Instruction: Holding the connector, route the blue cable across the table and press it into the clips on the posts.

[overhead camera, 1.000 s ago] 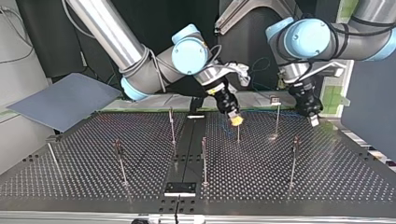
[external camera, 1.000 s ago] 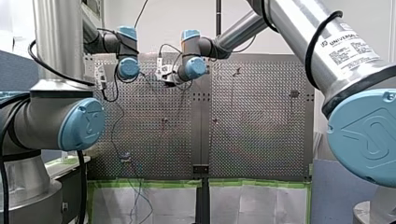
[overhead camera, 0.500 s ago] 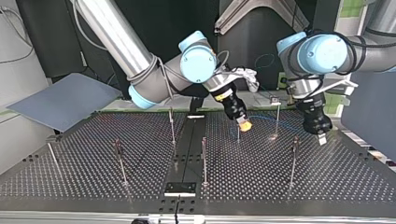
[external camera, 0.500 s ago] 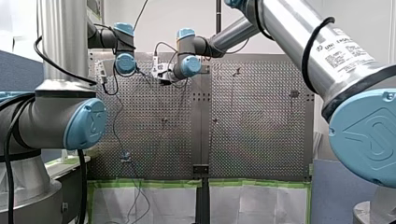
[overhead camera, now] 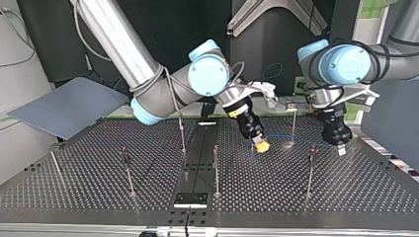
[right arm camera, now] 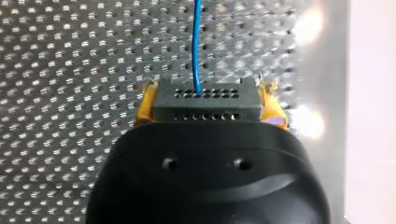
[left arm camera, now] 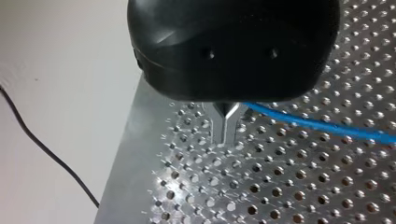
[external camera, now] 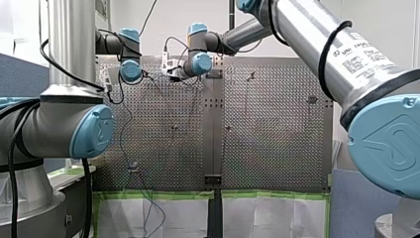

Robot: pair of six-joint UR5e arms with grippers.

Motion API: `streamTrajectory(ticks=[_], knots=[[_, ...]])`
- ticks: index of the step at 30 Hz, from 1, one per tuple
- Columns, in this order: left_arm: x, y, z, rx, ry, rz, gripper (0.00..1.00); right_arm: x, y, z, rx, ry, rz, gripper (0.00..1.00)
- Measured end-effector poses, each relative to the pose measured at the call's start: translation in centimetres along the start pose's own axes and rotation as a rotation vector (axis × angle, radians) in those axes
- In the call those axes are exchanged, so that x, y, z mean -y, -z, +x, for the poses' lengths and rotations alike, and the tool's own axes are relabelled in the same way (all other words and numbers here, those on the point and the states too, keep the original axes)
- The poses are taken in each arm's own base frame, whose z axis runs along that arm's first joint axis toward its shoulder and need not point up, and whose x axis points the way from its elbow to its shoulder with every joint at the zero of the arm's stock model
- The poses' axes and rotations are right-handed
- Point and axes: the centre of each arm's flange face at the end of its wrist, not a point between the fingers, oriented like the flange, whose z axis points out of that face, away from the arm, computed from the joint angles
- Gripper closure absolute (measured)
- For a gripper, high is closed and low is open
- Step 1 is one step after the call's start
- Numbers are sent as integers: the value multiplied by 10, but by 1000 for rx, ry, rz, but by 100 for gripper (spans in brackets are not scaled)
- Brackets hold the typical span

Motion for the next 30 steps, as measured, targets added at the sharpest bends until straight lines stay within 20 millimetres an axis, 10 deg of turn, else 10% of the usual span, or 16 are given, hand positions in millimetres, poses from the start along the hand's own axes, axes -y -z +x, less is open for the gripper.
streamTrajectory(ticks=[30], knots=[[-11,-14,6,-48,36,28,100,9,-7,110,-197,23,-11,100]])
